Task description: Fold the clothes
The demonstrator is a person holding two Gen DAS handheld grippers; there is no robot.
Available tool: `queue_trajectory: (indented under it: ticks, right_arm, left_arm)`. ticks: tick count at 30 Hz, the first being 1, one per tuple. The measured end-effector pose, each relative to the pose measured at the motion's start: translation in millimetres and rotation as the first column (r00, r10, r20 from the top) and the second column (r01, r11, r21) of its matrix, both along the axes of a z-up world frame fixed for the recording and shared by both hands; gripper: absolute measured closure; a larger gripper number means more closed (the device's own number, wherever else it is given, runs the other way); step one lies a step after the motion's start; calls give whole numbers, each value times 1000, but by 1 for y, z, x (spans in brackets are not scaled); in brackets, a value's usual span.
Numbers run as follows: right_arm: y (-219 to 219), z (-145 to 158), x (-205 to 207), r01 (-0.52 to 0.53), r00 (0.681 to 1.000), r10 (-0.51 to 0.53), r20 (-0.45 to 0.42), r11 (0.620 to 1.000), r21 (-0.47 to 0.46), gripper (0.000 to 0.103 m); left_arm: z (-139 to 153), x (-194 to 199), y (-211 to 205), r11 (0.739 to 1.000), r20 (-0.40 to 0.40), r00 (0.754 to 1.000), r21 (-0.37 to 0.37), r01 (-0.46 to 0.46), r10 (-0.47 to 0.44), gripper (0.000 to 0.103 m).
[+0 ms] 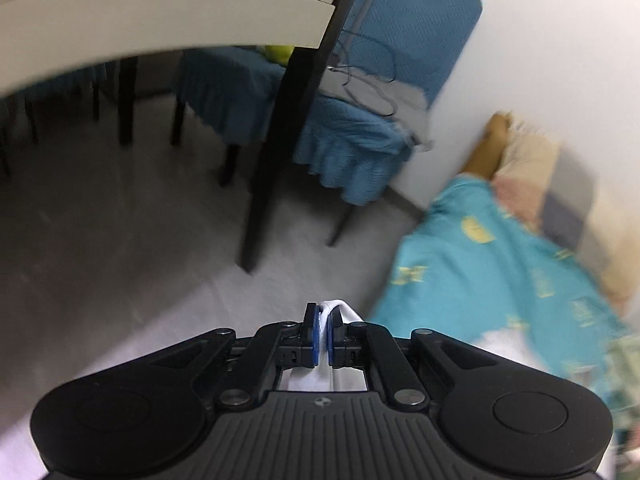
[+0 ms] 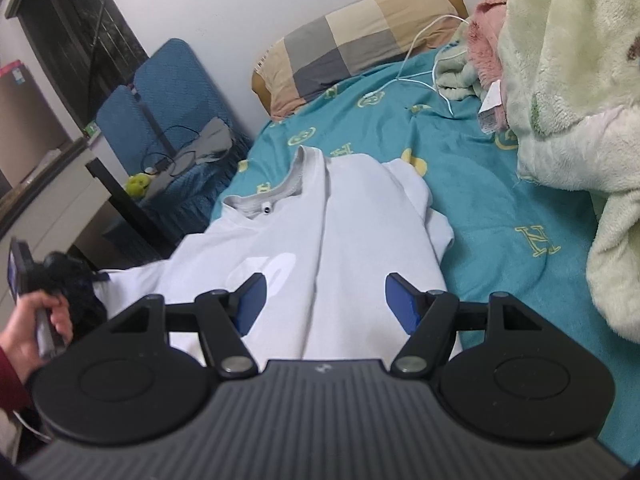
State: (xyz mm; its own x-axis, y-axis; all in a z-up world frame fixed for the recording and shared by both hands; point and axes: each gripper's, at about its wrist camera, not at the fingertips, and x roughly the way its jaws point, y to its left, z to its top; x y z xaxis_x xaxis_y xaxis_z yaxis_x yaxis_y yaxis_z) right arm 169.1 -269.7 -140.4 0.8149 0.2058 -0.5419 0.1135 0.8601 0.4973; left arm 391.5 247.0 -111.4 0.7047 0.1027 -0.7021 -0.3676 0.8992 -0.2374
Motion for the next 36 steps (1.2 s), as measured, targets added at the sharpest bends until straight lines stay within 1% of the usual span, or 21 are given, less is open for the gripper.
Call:
queue_trajectory:
  ticks: [2, 4, 7, 8, 9, 11, 12, 14, 15, 16, 17, 19, 21, 23, 25, 28, 30, 31, 33, 34, 36]
  right_arm:
    - [-1, -3, 5, 3, 1000, -3, -5, 1000, -10, 34]
    - [-2, -6, 9, 6, 1000, -6, -10, 1000, -20, 34]
    - [-3, -10, 16, 10, 1000, -11, -18, 999, -34, 34]
    - [-4, -12, 18, 8, 1000, -9, -21, 999, -35, 34]
    - [-4, -13, 20, 7, 1000, -8, -24, 999, -39, 34]
    - [-5, -14, 21, 4, 1000, -5, -22, 999, -38, 34]
    - [-5, -14, 21, 3, 1000, -4, -21, 999, -38, 34]
    - [-5, -11, 18, 1, 1000, -1, -11, 999, -47, 34]
    - [-5, -10, 16, -1, 1000, 0, -7, 999, -52, 34]
    - [-5, -9, 14, -2, 1000, 1, -2, 998, -57, 34]
    - [-5, -7, 12, -3, 1000, 3, 3, 998, -61, 34]
    - [-5, -4, 6, -3, 1000, 4, 10, 997, -75, 34]
    - [-4, -1, 0, -4, 1000, 5, 17, 996, -88, 34]
    - [-2, 1, -6, -7, 1000, 9, 17, 995, -101, 34]
    - [-1, 3, -14, -9, 1000, 11, 18, 993, -118, 34]
    - [-1, 10, -28, 4, 1000, 0, 27, 990, -139, 34]
    - [-3, 15, -38, 23, 999, -19, 33, 991, -134, 34]
    - [-5, 18, -43, 33, 999, -29, 36, 991, -132, 34]
    - [-11, 21, -52, 60, 998, -56, 41, 991, -121, 34]
    - [-15, 23, -56, 76, 997, -71, 41, 990, -119, 34]
    - [-23, 24, -63, 109, 994, -106, 35, 987, -116, 34]
  left_arm:
    - [-10, 19, -6, 997, -47, 999, 81, -9, 13, 99]
    - [-25, 30, -8, 997, -89, 996, 77, -24, 30, 99]
    - [-48, 27, -7, 998, -131, 990, 36, -44, 48, 97]
    - [-52, 22, -5, 999, -149, 988, 26, -45, 48, 94]
    - [-54, 16, -2, 999, -164, 985, 13, -46, 48, 86]
    - [-51, -6, 4, 999, -179, 983, -20, -38, 34, 77]
    - [-48, -18, 6, 999, -188, 982, -35, -29, 22, 70]
    - [-39, -53, 10, 998, -207, 978, -57, 18, -30, 62]
    - [-34, -73, 8, 997, -225, 973, -64, 41, -55, 57]
    - [-28, -92, 6, 995, -242, 967, -71, 64, -79, 54]
    - [-23, -113, 4, 992, -268, 958, -92, 83, -105, 49]
    - [-14, -155, -2, 983, -317, 935, -135, 121, -158, 48]
    - [-5, -196, -11, 974, -362, 910, -165, 153, -204, 44]
    - [1, -233, -23, 963, -408, 876, -186, 197, -258, 41]
    - [4, -262, -35, 954, -463, 837, -205, 220, -293, 39]
    - [-2, -299, -58, 938, -563, 751, -237, 253, -345, 38]
    - [-3, -320, -74, 927, -590, 714, -243, 287, -376, 38]
    - [-4, -326, -82, 921, -596, 703, -235, 310, -388, 38]
    - [-7, -334, -94, 916, -597, 697, -209, 344, -398, 34]
    - [-12, -336, -96, 919, -611, 689, -212, 332, -390, 34]
    - [-22, -340, -93, 921, -647, 656, -251, 299, -389, 35]
